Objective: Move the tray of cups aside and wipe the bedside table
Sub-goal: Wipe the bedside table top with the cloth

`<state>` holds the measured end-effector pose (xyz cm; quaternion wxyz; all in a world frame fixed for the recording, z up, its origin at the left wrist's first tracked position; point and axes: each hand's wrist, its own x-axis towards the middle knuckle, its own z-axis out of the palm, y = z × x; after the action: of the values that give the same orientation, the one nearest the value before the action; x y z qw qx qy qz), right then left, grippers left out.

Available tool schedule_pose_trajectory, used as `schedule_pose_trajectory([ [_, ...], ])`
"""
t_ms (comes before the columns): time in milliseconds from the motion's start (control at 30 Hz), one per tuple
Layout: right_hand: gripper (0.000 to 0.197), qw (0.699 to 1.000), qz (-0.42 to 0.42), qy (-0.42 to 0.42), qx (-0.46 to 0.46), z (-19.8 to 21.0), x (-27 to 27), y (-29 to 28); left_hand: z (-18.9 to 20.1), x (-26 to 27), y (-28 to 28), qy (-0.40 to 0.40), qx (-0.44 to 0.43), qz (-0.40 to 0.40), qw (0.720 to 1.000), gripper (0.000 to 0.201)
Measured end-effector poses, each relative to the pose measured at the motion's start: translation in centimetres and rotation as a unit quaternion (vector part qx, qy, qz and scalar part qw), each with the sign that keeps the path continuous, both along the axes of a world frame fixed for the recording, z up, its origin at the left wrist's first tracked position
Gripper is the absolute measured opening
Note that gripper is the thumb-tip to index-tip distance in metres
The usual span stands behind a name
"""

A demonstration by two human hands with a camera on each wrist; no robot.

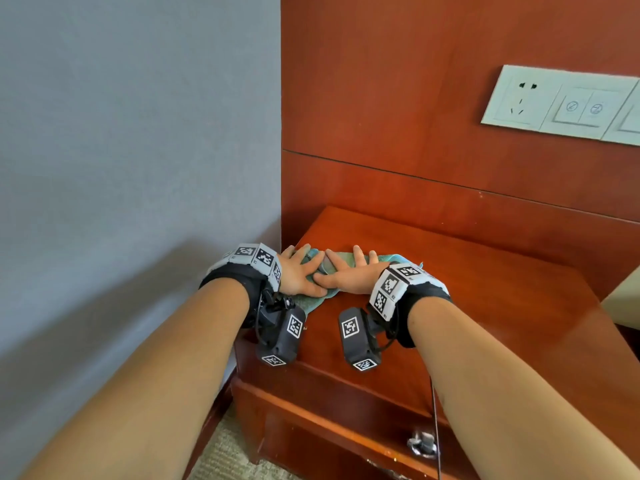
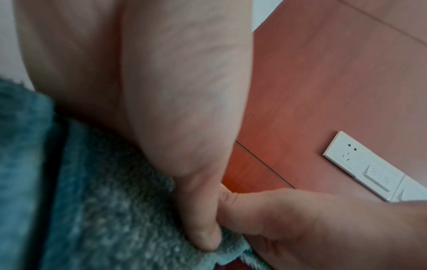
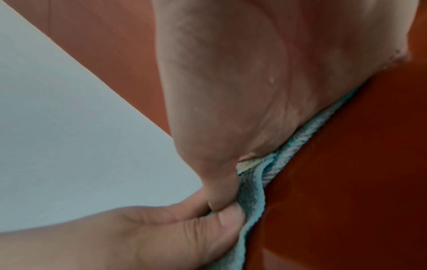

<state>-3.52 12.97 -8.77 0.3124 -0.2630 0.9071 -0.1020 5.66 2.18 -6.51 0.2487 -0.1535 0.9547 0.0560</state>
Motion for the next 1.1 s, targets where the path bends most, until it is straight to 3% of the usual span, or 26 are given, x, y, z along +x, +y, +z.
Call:
schedule_pose_trajectory([
  [100, 0.092, 1.000, -0.012, 0.001, -0.013, 0.0, -3.1, -0.6, 0.2, -3.1, -0.9, -0.003, 0.007, -0.004, 1.000, 0.086],
  [267, 0.081, 0.999, -0.036, -0.008, -0.014, 0.1, -7.6, -1.9, 0.1, -8.1, -2.4, 0.005, 0.013, -0.010, 1.000, 0.086],
  [500, 0.070, 0.997, -0.044, 0.058, 0.021, 0.3, -11.3, -2.9, -0.1, -13.5, -3.9, 0.002, 0.004, -0.025, 1.000, 0.084],
  [667, 0.069, 0.997, -0.043, 0.062, 0.030, 0.8, -10.6, -2.4, 0.2, -13.6, -3.4, 0.018, 0.017, -0.006, 1.000, 0.084],
  [800, 0.067, 0.993, -0.026, 0.087, 0.079, 2.7, -9.1, -2.1, 2.7, -13.3, -2.0, 0.007, 0.009, 0.004, 1.000, 0.088],
  [900, 0.059, 0.996, 0.001, 0.045, 0.073, 5.8, -7.4, -1.4, 4.6, -13.0, -1.0, 0.010, -0.014, -0.004, 1.000, 0.073],
  [1000, 0.060, 0.992, 0.040, 0.099, 0.074, 6.0, -6.8, -0.3, 4.7, -12.3, -0.2, 0.006, -0.023, -0.016, 1.000, 0.045],
  [1100, 0.066, 0.990, 0.041, 0.092, 0.102, 4.2, -6.9, 0.1, 4.0, -11.5, 0.6, 0.003, -0.061, -0.015, 0.998, 0.051],
])
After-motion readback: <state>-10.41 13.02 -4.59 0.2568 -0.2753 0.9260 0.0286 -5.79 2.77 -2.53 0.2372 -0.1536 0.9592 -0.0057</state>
